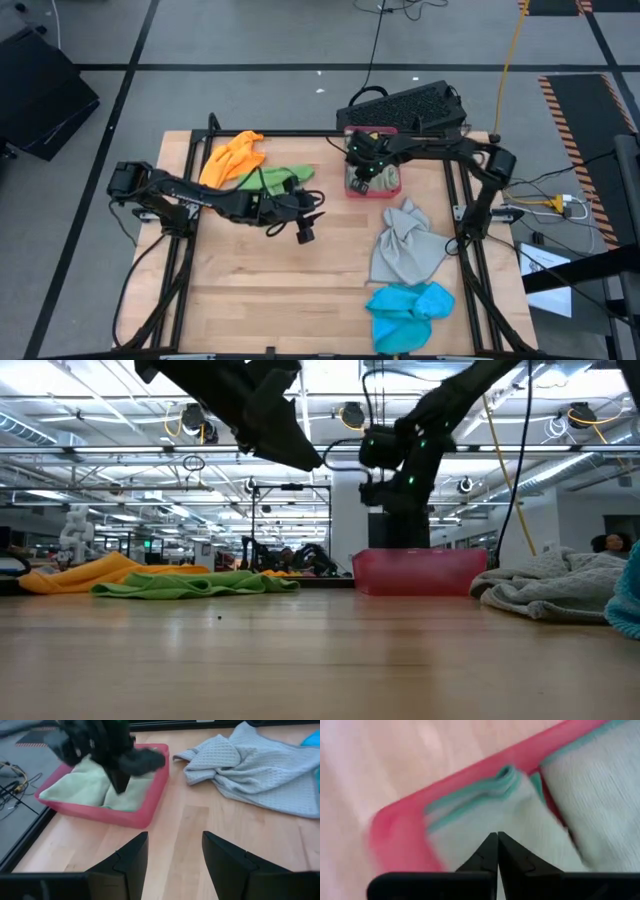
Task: Fold microfiber towels
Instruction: Put the light green microfiber cloth into the red bin, then fold the dark green microfiber cloth
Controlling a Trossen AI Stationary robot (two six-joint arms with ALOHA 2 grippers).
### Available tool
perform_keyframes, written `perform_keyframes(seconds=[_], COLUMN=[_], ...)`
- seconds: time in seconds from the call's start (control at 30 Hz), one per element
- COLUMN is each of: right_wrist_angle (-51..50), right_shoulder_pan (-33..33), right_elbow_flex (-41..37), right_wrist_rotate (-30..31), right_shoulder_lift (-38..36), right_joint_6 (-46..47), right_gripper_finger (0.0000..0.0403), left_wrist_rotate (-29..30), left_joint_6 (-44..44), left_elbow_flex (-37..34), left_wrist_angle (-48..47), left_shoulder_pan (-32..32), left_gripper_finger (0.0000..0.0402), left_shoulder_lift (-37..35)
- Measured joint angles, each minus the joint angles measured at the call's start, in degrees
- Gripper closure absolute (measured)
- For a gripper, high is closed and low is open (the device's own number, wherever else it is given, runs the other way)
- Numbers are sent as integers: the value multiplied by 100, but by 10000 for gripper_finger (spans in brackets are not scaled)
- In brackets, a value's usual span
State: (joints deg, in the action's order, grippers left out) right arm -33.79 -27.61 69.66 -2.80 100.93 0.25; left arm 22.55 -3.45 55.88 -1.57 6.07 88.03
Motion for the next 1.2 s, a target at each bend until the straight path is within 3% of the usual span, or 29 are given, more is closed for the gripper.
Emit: perform_keyframes(seconds=[0.13, 0.27, 0.6, 0.77, 0.9, 1.03, 1.2], right_wrist_angle=[-849, -1079, -299, -363, -577, -589, 101], right_shoulder_pan=[-4, -91, -355, -155, 314, 1191, 2484], right_elbow_flex=[-8, -169, -773, -726, -716, -778, -1256], right_wrist_rotate=[626, 1169, 1188, 1173, 1183, 1199, 1494], right_shoulder_lift=[-312, -333, -102, -664, -1416, -2118, -2660], right_joint_6=[239, 339, 380, 616, 1074, 1689, 2286], right_gripper_finger=[402, 402, 402, 402, 401, 401, 401], left_wrist_rotate=[0, 0, 2, 185, 601, 844, 1325], left_joint_6=[-6, -11, -102, -184, -452, -976, -2621], left_elbow_flex=[0, 0, 0, 4, 4, 0, -335], left_wrist_angle=[-4, -6, -51, -457, -1224, -2262, -3723], left_shoulder_pan=[138, 282, 574, 660, 677, 670, 713], left_gripper_finger=[213, 213, 213, 213, 213, 213, 213], left_shoulder_lift=[0, 0, 0, 0, 0, 0, 2])
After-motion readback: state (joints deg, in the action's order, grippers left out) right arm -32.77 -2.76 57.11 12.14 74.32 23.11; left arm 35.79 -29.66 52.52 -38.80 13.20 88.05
